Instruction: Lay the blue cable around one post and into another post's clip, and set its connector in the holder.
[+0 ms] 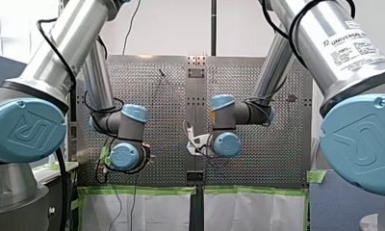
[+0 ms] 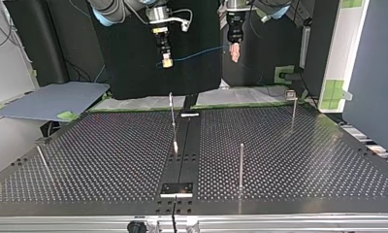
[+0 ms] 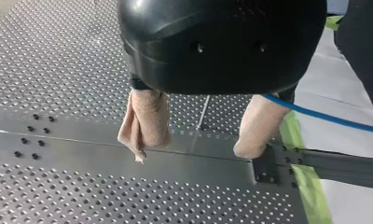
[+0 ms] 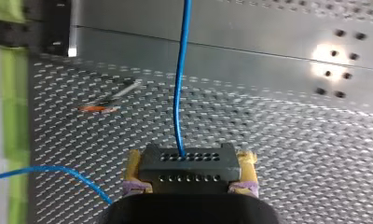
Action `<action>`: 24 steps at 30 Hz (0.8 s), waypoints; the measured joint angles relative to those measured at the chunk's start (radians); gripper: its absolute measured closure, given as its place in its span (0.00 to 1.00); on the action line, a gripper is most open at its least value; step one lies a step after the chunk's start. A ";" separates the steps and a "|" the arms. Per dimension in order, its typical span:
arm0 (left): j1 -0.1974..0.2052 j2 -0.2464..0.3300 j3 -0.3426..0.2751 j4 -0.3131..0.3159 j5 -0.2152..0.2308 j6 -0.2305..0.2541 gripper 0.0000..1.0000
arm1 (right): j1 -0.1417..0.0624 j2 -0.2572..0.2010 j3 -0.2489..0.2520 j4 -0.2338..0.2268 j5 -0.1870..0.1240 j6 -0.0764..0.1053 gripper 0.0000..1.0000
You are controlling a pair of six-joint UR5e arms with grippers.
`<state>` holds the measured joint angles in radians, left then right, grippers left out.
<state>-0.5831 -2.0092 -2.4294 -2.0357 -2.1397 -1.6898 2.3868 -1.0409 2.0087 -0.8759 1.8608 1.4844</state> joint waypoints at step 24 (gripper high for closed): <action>0.030 0.240 0.199 -0.240 -0.088 -0.133 0.00 | 0.002 -0.233 -0.234 0.234 -0.007 0.036 0.88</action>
<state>-0.5532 -1.7695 -2.2308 -2.2754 -2.2277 -1.8227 2.3891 -1.2740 1.7750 -0.6421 1.8540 1.5205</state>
